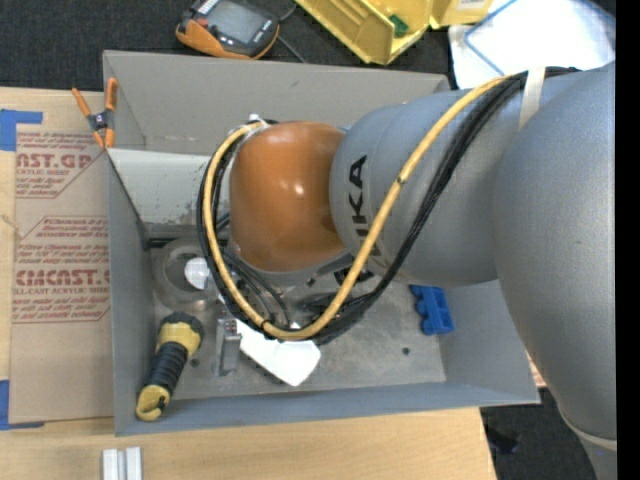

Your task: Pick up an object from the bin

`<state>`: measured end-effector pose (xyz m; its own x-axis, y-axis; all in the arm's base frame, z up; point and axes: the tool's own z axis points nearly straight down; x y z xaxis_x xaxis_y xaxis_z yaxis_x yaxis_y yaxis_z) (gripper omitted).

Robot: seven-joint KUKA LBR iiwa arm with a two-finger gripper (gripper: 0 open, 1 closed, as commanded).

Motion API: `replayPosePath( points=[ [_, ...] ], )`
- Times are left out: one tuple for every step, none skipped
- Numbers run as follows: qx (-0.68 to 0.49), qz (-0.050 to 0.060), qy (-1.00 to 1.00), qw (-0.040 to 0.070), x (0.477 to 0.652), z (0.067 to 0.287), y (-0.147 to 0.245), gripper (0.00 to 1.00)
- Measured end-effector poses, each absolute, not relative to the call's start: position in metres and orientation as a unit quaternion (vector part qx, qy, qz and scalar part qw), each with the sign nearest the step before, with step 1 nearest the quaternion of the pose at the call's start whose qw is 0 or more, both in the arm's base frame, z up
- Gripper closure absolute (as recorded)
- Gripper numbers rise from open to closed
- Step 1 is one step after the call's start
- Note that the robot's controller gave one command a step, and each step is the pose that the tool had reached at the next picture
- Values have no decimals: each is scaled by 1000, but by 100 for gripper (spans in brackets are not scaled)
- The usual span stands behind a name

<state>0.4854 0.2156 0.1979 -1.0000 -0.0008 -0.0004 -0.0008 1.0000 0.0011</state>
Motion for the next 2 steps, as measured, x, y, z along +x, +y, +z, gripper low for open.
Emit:
replayPosePath(
  points=[
    [0,1,1000,0,485,198,216,0],
    [-5,1,1000,0,527,158,201,0]
  ],
)
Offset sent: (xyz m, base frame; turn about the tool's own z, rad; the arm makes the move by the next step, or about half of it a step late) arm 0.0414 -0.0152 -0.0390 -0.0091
